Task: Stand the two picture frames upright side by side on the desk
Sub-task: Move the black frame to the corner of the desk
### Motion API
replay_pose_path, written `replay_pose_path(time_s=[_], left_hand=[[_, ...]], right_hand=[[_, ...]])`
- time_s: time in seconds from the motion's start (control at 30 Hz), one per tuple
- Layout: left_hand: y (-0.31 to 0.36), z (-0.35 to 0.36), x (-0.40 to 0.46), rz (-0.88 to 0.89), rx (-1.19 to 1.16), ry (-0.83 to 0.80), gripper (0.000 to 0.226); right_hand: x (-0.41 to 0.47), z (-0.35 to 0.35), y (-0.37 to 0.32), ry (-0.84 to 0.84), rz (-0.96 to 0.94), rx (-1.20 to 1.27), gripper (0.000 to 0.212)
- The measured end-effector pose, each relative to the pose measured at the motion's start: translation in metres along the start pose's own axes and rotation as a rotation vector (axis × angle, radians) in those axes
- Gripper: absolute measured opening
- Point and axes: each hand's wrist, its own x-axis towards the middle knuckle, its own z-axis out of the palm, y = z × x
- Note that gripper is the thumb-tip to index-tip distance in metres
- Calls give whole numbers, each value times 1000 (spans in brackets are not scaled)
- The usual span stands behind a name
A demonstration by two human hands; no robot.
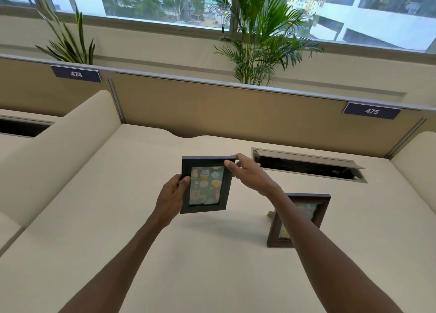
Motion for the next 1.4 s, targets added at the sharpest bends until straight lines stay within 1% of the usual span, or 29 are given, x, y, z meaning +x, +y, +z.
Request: replay_pose_path(time_s=[0.07, 0.13, 0.27, 0.33, 0.4, 0.5, 0.53, 0.67, 0.8, 0.9, 1.07, 1.1, 1.23, 1.33, 1.4], left_hand=[[-3, -11, 5, -15, -35, 12, 24], [-7, -20, 11, -32, -62, 27, 28], [-17, -38, 24, -46, -64, 25, 35], [-23, -48, 31, -59, -70, 35, 36], [-27, -56, 37, -67, -78, 47, 37], [-34, -71, 48, -82, -96, 82, 37], [-37, -75, 51, -83, -103, 93, 37], [-48, -96, 64, -82, -132, 133, 37], [-60, -121, 77, -84, -132, 158, 38], [-66, -137, 86, -80, -119, 186, 37], [-73, -159, 102, -73, -106, 203, 35], [-74, -162, 104, -74, -114, 201, 36], [-83, -172, 115, -63, -200, 195, 38], [-92, -178, 122, -46, -274, 211, 31], [-99, -182, 126, -44, -297, 225, 29]], right_hand=[[8, 16, 5, -63, 63, 122, 49], [18, 33, 12, -111, 108, 190, 57], [37, 62, 14, -137, 146, 343, 56], [50, 71, 13, -132, 171, 379, 61], [63, 78, 13, -138, 198, 377, 65], [86, 89, 10, -193, 215, 359, 57], [94, 93, 9, -212, 220, 359, 58], [125, 110, 7, -268, 233, 404, 80], [155, 129, 2, -333, 232, 472, 88], [176, 145, -2, -348, 232, 490, 87], [201, 165, -10, -359, 230, 518, 72], [205, 167, -12, -357, 234, 523, 74], [223, 178, -13, -361, 283, 543, 91], [235, 184, -15, -376, 290, 530, 94], [242, 188, -15, -386, 291, 520, 93]])
